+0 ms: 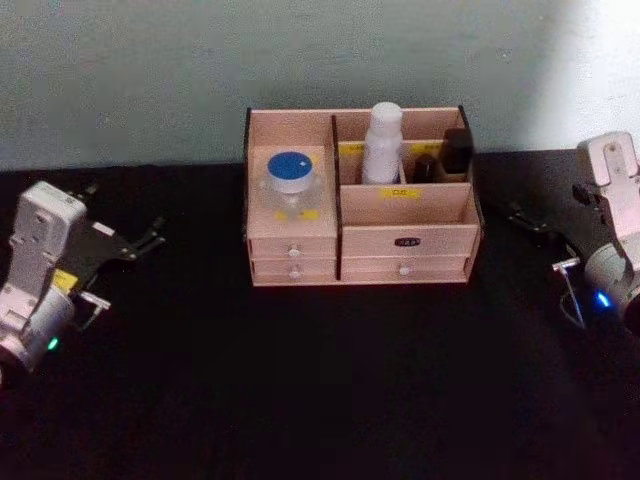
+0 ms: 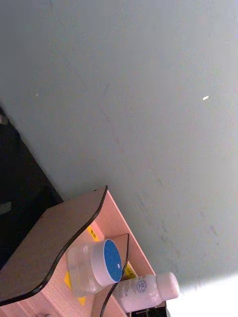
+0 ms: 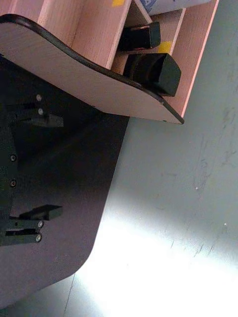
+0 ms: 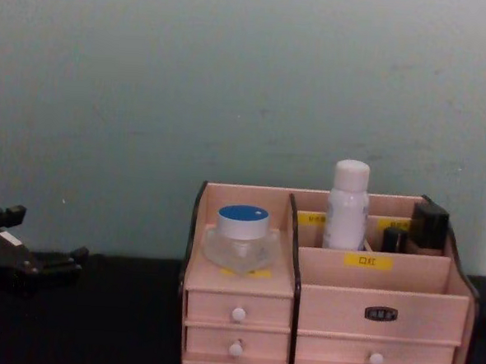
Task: Pick up the facial cleanser and watermelon frost from the table and place them into the tiered storage box.
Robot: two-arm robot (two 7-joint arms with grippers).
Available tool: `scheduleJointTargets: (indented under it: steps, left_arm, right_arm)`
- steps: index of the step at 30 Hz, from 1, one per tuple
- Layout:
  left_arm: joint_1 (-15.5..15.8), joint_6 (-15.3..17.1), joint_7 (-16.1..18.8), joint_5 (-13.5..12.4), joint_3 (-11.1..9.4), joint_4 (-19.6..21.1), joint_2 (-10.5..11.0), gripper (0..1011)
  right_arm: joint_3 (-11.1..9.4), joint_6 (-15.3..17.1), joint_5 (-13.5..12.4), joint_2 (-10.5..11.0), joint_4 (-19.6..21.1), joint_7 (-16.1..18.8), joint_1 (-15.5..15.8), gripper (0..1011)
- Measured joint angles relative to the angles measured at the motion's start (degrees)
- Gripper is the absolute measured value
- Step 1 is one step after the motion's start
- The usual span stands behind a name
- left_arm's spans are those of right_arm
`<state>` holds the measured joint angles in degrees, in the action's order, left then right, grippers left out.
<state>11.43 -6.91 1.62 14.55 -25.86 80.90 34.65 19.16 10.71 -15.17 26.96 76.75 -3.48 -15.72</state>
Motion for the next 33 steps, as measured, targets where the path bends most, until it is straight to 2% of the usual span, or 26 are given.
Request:
scheduleJointTargets:
  steps: [33]
  left_arm:
    - [0.0,0.0,0.0,0.0,0.0,0.0,0.0,1001]
  right_arm:
    - [0.0,0.0,0.0,0.0,0.0,0.0,0.0,1000]
